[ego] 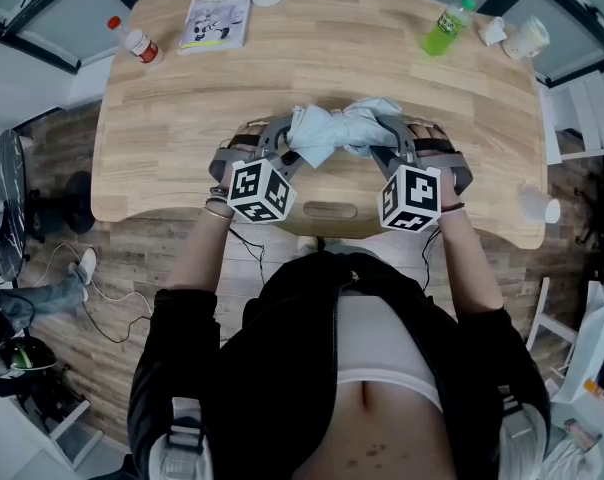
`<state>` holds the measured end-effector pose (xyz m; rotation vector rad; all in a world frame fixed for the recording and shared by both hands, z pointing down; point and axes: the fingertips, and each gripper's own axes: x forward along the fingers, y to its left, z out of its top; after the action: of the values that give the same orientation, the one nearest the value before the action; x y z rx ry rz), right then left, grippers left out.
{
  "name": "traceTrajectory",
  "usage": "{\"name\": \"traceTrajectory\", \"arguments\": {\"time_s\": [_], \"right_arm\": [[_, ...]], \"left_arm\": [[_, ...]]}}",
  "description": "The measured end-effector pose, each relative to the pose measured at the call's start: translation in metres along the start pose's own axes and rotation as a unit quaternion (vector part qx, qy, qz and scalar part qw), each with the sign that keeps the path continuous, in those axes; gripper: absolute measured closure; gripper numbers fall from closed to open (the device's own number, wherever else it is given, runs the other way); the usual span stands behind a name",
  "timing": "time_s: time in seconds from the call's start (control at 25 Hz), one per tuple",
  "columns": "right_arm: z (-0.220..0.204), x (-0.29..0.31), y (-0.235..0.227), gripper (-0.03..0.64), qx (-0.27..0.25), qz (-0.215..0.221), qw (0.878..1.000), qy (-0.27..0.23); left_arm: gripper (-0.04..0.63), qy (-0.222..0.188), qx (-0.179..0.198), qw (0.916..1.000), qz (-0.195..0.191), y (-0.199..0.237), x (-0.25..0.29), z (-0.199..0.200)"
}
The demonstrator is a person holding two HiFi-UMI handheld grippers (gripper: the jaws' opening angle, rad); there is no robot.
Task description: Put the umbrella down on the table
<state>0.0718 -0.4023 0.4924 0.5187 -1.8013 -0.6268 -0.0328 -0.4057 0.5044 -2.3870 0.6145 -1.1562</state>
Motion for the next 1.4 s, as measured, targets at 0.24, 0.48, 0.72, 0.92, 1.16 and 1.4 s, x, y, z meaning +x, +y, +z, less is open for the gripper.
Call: {"name": "traceTrajectory", "arguments": {"time_s": [0.24, 0.48, 0.72, 0.92, 1.16, 1.4], "right_arm": [[-0.002, 0.009, 0.009, 0.376, 0.004, 0.012, 1.0, 0.002], [-0.002, 0.019, 0.017, 0.377, 0.005, 0.024, 1.0, 0.002], [-0.004, 0.027, 0.025, 0.38, 0.011, 0.037, 0.999, 0.0], [-0.004, 0.033, 0.034, 0.38, 0.015, 0.049, 0.999, 0.0], [-0.004, 0.04, 0.043, 0.382, 0.017, 0.064, 0.998, 0.0], [-0.005, 0.047, 0.05, 0.382, 0.021, 0.075, 0.997, 0.002]], "left_arm": [[0.38, 0.004, -0.007, 0.9999, -0.011, -0.007, 0.006, -0.008], [0.38, 0.008, -0.014, 0.9997, -0.019, -0.013, 0.012, -0.017], [0.38, 0.014, -0.019, 0.9993, -0.028, -0.02, 0.017, -0.023], [0.38, 0.018, -0.025, 0.9989, -0.036, -0.027, 0.02, -0.03], [0.38, 0.023, -0.034, 0.9981, -0.046, -0.035, 0.023, -0.037], [0.379, 0.028, -0.04, 0.9973, -0.055, -0.041, 0.027, -0.044]]}}
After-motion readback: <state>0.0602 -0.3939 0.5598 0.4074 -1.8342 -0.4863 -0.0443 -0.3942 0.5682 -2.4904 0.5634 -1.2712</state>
